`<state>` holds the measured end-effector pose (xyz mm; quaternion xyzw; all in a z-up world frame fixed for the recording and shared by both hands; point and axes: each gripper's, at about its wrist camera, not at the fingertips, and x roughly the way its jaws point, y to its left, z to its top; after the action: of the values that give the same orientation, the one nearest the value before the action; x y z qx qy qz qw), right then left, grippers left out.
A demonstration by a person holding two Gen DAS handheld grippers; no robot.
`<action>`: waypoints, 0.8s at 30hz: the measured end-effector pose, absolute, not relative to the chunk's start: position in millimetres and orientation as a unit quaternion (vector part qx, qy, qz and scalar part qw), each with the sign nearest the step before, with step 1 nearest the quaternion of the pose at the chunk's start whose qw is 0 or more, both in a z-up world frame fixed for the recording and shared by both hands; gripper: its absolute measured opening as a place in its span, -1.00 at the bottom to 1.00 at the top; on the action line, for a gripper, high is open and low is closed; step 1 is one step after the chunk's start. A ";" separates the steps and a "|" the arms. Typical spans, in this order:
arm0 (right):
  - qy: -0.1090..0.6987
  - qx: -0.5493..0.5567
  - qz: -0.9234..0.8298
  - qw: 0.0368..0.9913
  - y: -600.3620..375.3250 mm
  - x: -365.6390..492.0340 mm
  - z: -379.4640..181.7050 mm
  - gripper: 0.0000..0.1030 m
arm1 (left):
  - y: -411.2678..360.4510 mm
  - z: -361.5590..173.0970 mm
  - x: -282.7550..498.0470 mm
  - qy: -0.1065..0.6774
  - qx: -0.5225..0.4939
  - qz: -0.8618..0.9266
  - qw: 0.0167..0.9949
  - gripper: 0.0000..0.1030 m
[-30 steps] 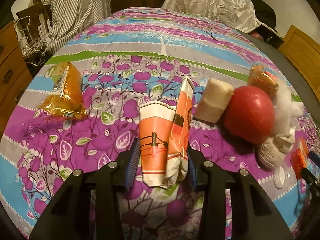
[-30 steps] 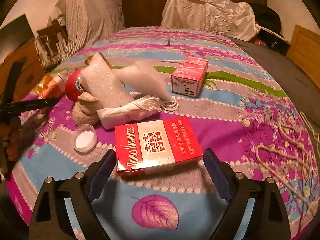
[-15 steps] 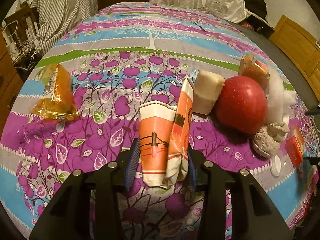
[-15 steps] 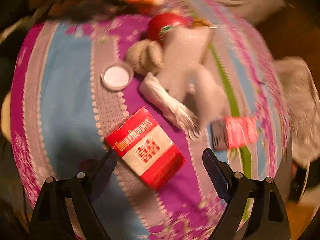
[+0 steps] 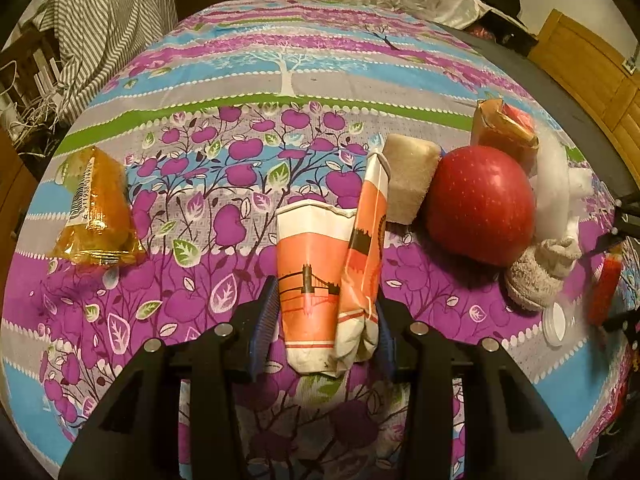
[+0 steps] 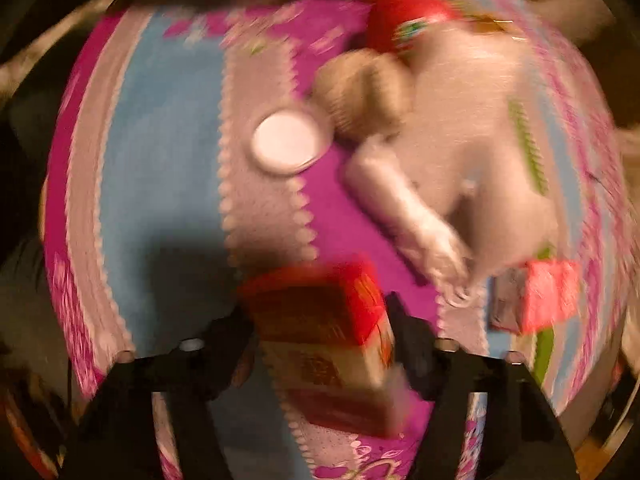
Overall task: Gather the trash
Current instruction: 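Grasp the orange paper cup with left tool while right tool grasps red Double Happiness box, then carry the paper cup and red box with both tools over the white bucket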
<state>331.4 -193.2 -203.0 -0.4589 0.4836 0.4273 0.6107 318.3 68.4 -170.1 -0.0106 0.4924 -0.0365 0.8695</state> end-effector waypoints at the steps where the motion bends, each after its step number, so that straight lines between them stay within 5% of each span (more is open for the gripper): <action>1: 0.479 -0.447 0.408 0.636 -197.0 330.7 -200.6 0.16 | 68.7 -170.4 317.2 0.489 -0.013 -0.035 0.871 -0.21; 15: 0.318 -0.040 0.142 0.937 -228.9 271.6 -148.4 0.13 | 45.3 -113.9 234.3 0.350 -0.043 0.008 0.936 -0.26; 24: 0.209 0.007 0.064 0.976 -191.8 215.2 -86.2 0.13 | 12.7 -60.1 182.8 0.256 -0.031 0.044 0.965 -0.25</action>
<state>215.2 -191.8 -86.2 0.0074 0.2091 0.0636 0.9758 182.8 12.7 -60.1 -0.0310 0.2563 0.0442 0.9651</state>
